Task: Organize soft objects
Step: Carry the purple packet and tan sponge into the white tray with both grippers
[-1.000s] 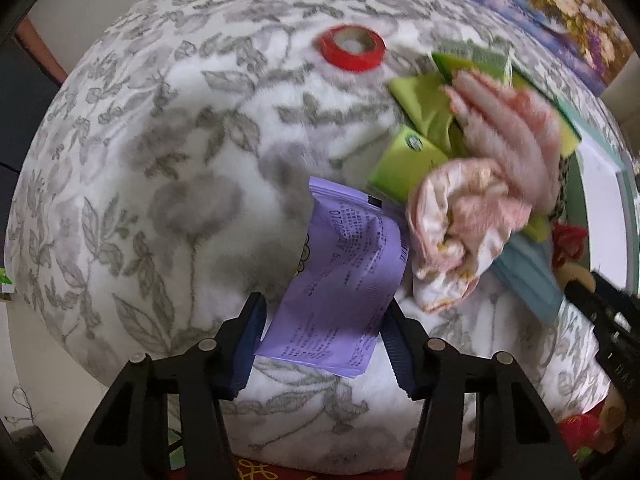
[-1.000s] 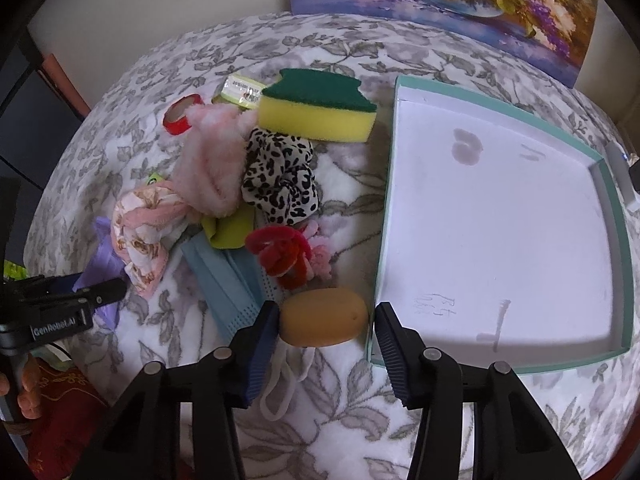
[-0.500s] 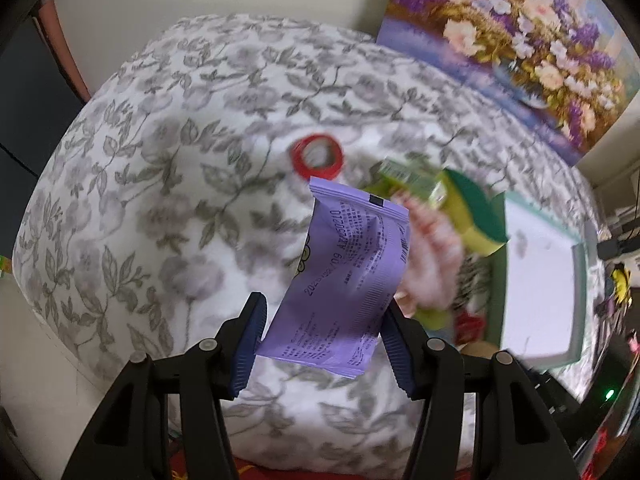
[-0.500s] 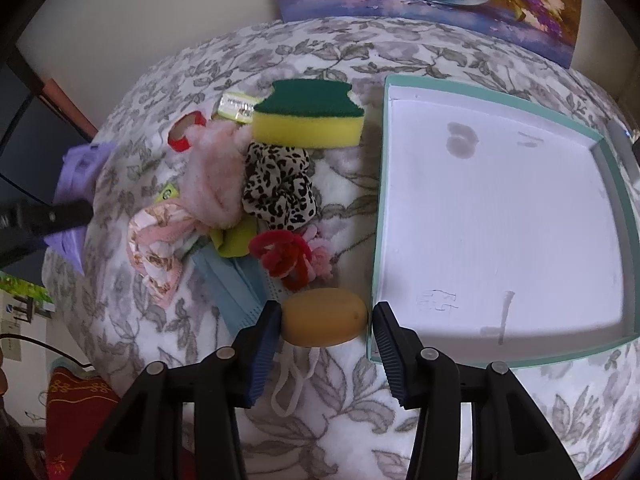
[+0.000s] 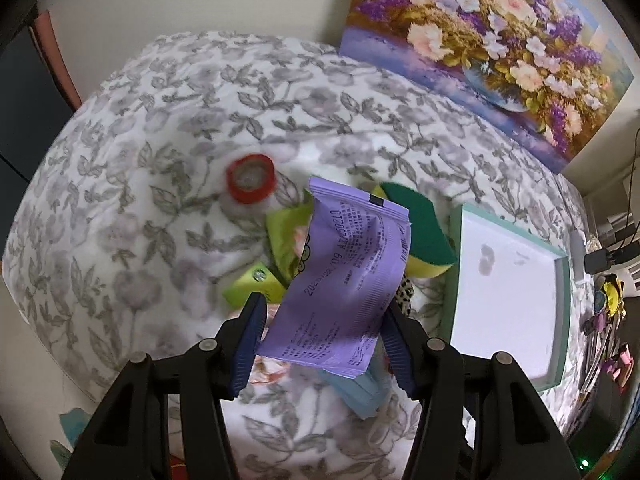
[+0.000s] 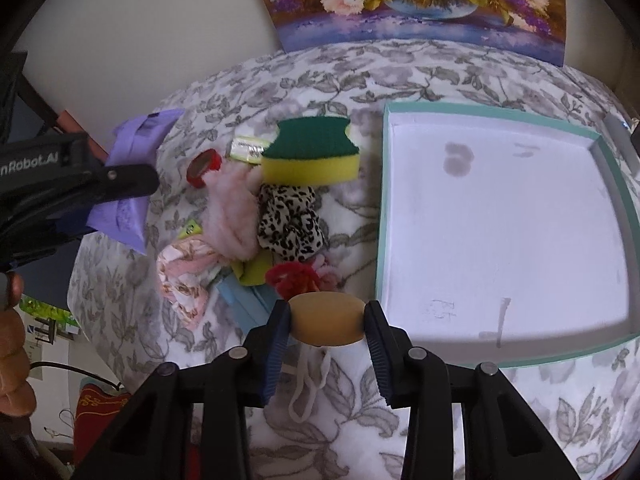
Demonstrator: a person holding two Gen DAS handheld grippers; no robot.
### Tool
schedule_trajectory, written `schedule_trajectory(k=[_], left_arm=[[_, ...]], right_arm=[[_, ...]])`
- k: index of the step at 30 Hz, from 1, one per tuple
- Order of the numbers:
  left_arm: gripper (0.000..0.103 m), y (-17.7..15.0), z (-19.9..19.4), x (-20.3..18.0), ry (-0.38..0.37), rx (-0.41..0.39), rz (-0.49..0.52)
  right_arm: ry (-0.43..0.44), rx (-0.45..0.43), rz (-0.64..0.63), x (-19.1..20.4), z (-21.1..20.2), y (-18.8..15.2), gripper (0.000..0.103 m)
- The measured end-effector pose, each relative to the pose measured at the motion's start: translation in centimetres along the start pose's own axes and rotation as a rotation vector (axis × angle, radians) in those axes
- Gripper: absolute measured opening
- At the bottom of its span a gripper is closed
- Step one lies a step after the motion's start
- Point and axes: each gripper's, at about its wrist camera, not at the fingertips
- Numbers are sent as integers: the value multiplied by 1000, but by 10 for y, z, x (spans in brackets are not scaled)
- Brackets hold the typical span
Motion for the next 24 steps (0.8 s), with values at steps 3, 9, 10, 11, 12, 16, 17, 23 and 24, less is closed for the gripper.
schedule_trajectory(k=[3,9,10,11,12,16,17,23,24], left_arm=[[58,-5,12,-1,-2,20,-2],[58,-5,13,2,-10,3,-16],[58,-5,12,1,-17,-1,-15],[58,-4,11,-2,-26,-2,-9],[58,-4,12,-5,-34,1,-1],[58,-4,14,-17,-49,18,31],[58,-4,13,-20,-49,18,40],[59,8,2,-60,-48,20,135],[59,11,3,-68,-47,27,148]], right_arm=[[1,-4,-7,0,-1,0,40],[-20,-32,-15,0,-9,1,40],[-20,-44,-15,0,-12,2,40],[-18,-54,-13,0,-16,2,40],[-14,-72,-9,1,-23,3,40],[-38,-120,-12,0,-41,10,40],[-48,-126,-9,-1,-45,12,40],[-124,-136,53,-26,-54,42,40],[-134,-128,79,-35,-52,47,40]])
Point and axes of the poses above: each gripper's, at about its wrist camera, not at the fingertips, and z roughly the way its jaws point, x to its left, y to its top, and after that the axes turned 2 degrees about x, right-handed
